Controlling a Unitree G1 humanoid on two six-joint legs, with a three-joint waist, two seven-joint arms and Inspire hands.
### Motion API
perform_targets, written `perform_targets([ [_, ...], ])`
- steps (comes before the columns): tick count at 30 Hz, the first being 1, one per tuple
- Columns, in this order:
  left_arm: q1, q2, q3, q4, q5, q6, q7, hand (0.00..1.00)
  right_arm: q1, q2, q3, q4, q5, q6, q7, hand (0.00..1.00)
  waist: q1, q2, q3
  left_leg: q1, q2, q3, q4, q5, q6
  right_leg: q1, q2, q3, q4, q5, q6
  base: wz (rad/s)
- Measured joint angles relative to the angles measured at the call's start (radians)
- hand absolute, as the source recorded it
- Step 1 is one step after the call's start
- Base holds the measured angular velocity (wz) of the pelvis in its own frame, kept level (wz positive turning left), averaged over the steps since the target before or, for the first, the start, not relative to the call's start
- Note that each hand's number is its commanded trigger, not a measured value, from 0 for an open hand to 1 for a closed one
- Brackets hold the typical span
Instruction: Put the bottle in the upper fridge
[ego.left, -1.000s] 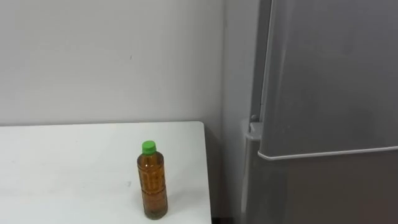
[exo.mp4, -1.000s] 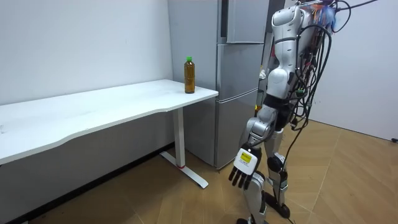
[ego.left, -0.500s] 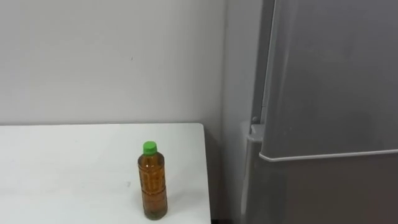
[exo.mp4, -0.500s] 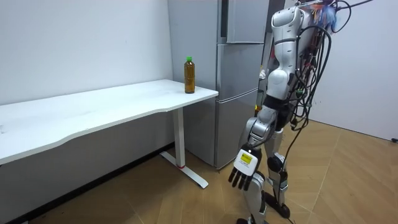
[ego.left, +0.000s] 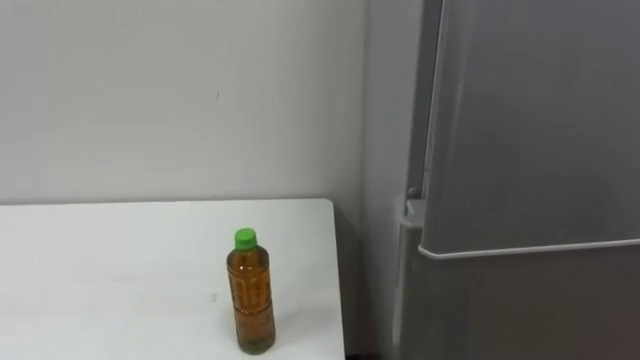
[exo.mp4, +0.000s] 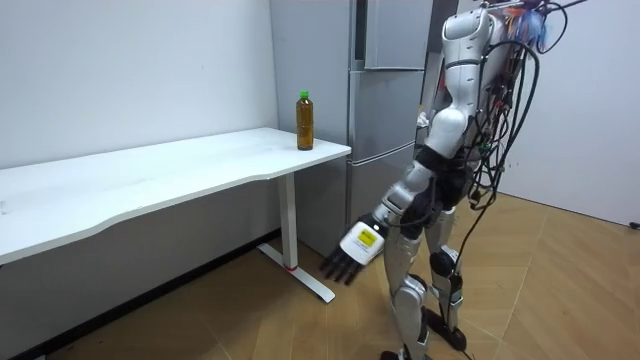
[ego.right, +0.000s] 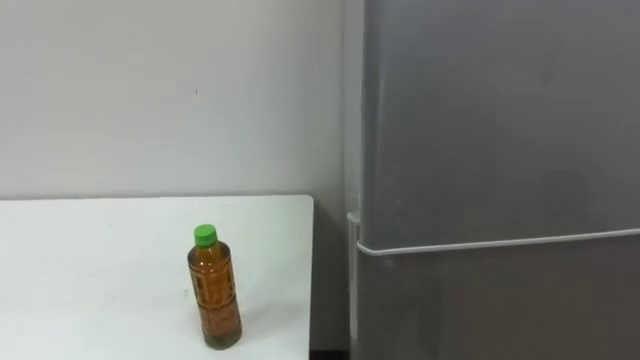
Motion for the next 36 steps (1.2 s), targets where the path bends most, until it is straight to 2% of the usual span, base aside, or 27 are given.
perform_targets([
  [3, -0.002, 0.0, 0.014, -0.053, -0.02, -0.038, 0.011, 0.0, 0.013, -0.001, -0.022, -0.02, -0.026, -0.004, 0.0, 0.0, -0.001, 0.005, -0.0033, 0.002, -0.002, 0.0, -0.002, 0.001, 0.0, -0.001, -0.002, -0.003, -0.001, -0.001, 0.001, 0.0],
  [5, 0.0, -0.002, 0.014, -0.087, -0.021, -0.041, 0.019, 0.0, 0.02, -0.001, -0.035, -0.022, -0.034, -0.012, 0.002, 0.0, 0.0, 0.004, -0.0055, 0.005, -0.004, 0.0, -0.002, 0.001, 0.0, -0.001, -0.003, -0.002, -0.003, -0.001, 0.002, 0.0],
  [6, 0.002, -0.003, 0.014, -0.116, -0.025, -0.041, 0.024, 0.0, 0.029, -0.002, -0.039, -0.024, -0.036, -0.015, 0.001, 0.0, 0.002, 0.008, -0.0091, 0.005, -0.006, 0.0, -0.002, 0.001, 0.0, -0.001, -0.004, -0.002, -0.003, -0.001, 0.002, 0.0],
  [10, -0.002, 0.001, 0.02, -0.195, -0.059, -0.048, 0.039, 0.0, 0.04, -0.005, -0.041, -0.048, -0.061, -0.02, 0.002, 0.0, 0.007, 0.003, -0.0082, 0.016, -0.006, 0.0, -0.005, 0.001, 0.0, 0.006, -0.004, -0.001, 0.0, -0.001, 0.002, 0.0],
  [14, -0.017, 0.002, 0.02, -0.261, -0.058, -0.081, 0.048, 0.0, 0.04, -0.004, -0.059, -0.055, -0.1, -0.026, 0.005, 0.0, 0.005, 0.003, -0.0068, 0.017, -0.006, 0.0, -0.008, 0.001, 0.0, 0.006, -0.005, 0.001, -0.001, 0.0, 0.003, 0.0],
  [15, -0.023, 0.002, 0.02, -0.276, -0.058, -0.09, 0.05, 0.0, 0.039, -0.003, -0.064, -0.055, -0.114, -0.031, 0.004, 0.0, 0.005, 0.009, -0.0074, 0.017, -0.006, 0.0, -0.007, 0.001, 0.0, 0.006, -0.005, 0.001, -0.001, 0.0, 0.003, 0.0],
  [16, -0.024, 0.001, 0.02, -0.29, -0.058, -0.09, 0.054, 0.0, 0.039, -0.003, -0.065, -0.057, -0.116, -0.034, 0.004, 0.0, 0.004, 0.003, -0.0067, 0.017, -0.006, 0.0, -0.006, 0.001, 0.0, 0.005, -0.005, 0.002, 0.0, 0.0, 0.003, 0.0],
  [17, -0.023, 0.0, 0.02, -0.34, -0.06, -0.09, 0.065, 0.0, 0.041, -0.002, -0.064, -0.064, -0.118, -0.036, 0.004, 0.0, 0.003, 0.007, -0.0086, 0.016, -0.006, 0.0, -0.006, 0.001, 0.0, 0.004, -0.005, 0.002, 0.002, 0.0, 0.003, 0.0],
  [20, -0.022, 0.0, 0.02, -0.495, -0.058, -0.1, 0.087, 0.0, 0.043, -0.002, -0.067, -0.064, -0.139, -0.036, 0.003, 0.0, 0.011, 0.001, -0.0045, 0.017, -0.005, 0.003, -0.008, 0.001, 0.001, -0.006, -0.007, 0.008, 0.017, 0.0, 0.003, -0.05],
  [21, -0.023, 0.0, 0.027, -0.555, -0.057, -0.103, 0.095, 0.0, 0.036, 0.002, -0.076, -0.063, -0.157, -0.036, 0.003, 0.0, 0.013, 0.002, -0.0078, 0.015, -0.006, 0.007, -0.01, 0.002, 0.002, -0.013, -0.007, 0.014, 0.019, 0.0, 0.003, -0.11],
  [24, -0.032, 0.003, 0.053, -0.709, -0.059, -0.108, 0.107, 0.0, 0.034, 0.008, -0.077, -0.058, -0.168, -0.037, 0.003, 0.0, 0.013, 0.001, -0.006, 0.018, -0.006, 0.008, -0.016, 0.004, 0.005, -0.005, -0.008, 0.013, 0.017, 0.0, 0.003, -0.03],
  [28, -0.052, 0.003, 0.077, -0.855, -0.059, -0.108, 0.126, 0.0, 0.038, 0.011, -0.075, -0.057, -0.146, -0.037, 0.002, 0.0, 0.015, 0.001, -0.0066, 0.02, -0.007, 0.005, -0.014, 0.004, 0.005, -0.002, -0.008, 0.012, 0.016, 0.0, 0.003, 0.01],
  [30, -0.063, 0.003, 0.097, -0.966, -0.059, -0.108, 0.136, 0.0, 0.039, 0.012, -0.078, -0.064, -0.149, -0.036, 0.0, 0.0, 0.011, -0.001, -0.0077, 0.015, -0.007, 0.001, -0.011, 0.004, 0.005, -0.004, -0.008, 0.008, 0.016, 0.0, 0.003, 0.05],
  [36, -0.133, 0.002, 0.111, -1.121, -0.059, -0.108, 0.127, 0.0, 0.028, 0.018, -0.076, -0.062, -0.142, -0.036, 0.003, 0.0, -0.004, 0.011, -0.0056, 0.019, -0.009, -0.004, -0.009, 0.004, 0.005, 0.004, -0.008, 0.005, 0.012, 0.0, 0.003, 0.02],
])
